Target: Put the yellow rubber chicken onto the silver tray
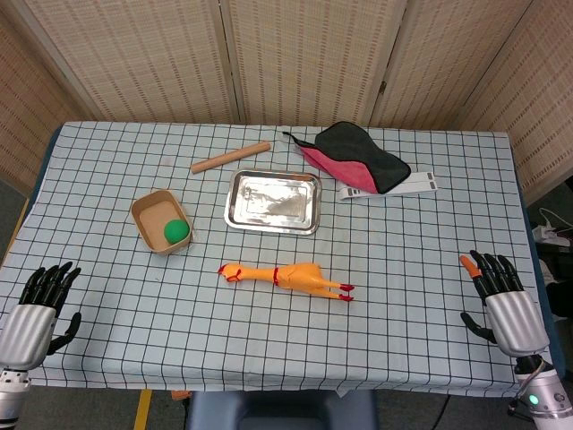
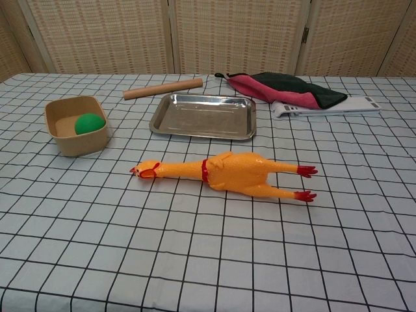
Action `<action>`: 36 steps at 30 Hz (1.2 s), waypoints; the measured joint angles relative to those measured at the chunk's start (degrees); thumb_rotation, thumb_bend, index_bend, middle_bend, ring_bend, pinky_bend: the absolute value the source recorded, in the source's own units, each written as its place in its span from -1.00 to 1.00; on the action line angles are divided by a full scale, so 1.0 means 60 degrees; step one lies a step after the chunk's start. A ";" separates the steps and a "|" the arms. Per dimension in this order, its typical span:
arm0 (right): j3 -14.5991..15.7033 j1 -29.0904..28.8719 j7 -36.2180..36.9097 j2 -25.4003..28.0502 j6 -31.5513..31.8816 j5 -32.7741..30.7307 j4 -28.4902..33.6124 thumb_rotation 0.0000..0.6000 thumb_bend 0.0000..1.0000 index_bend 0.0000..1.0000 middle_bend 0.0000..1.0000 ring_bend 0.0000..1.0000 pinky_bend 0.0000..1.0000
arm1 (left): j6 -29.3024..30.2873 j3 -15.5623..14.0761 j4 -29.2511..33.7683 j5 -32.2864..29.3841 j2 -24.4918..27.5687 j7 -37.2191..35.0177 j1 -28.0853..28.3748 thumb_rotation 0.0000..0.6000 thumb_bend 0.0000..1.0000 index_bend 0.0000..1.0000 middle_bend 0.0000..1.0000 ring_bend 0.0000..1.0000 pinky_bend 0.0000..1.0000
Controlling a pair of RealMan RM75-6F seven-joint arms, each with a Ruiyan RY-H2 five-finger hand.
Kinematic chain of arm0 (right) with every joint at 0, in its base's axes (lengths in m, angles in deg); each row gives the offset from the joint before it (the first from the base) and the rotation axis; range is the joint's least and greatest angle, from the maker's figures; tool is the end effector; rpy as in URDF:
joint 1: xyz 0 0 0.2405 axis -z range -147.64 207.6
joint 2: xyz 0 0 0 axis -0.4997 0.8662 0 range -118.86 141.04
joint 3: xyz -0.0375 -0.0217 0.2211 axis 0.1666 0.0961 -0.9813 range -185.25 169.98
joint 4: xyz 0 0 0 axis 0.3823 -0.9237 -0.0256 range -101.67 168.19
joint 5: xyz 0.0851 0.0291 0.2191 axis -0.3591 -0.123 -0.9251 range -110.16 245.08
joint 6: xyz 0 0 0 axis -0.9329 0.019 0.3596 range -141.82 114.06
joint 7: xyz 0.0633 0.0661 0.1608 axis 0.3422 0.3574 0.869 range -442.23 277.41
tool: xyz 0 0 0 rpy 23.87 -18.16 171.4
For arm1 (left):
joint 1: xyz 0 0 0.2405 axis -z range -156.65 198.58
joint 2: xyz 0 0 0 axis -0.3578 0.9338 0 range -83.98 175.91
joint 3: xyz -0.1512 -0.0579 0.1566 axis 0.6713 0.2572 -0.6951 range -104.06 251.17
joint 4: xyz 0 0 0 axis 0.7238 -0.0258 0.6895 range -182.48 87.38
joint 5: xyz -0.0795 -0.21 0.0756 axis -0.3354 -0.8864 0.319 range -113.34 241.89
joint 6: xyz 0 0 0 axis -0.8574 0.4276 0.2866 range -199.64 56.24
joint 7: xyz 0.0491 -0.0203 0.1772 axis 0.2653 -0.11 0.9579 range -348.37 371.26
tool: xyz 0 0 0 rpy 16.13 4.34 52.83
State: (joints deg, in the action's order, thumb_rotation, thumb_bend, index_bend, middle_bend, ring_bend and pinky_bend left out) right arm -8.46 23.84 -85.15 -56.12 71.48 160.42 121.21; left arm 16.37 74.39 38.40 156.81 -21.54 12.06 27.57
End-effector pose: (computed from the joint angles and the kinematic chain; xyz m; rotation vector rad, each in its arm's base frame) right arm -0.2820 -0.2193 0.0977 1.5392 -0.8036 0.9118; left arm -0.2847 0.2225 0.1081 -1.5058 -0.7754 -0.9499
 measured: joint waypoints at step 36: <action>0.0125 -0.0175 0.0008 0.0294 -0.0720 -0.0394 0.0264 1.00 -0.64 -1.00 -1.00 -1.00 -1.00 | -0.5265 0.0914 0.0852 0.0274 -0.2960 0.2340 0.4376 1.00 -0.25 -1.00 -0.85 -0.87 -0.59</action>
State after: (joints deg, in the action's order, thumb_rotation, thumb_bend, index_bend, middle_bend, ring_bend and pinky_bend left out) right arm -7.71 22.79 -85.10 -54.35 67.15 158.06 122.79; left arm -15.22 79.87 43.51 158.45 -39.30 26.11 53.83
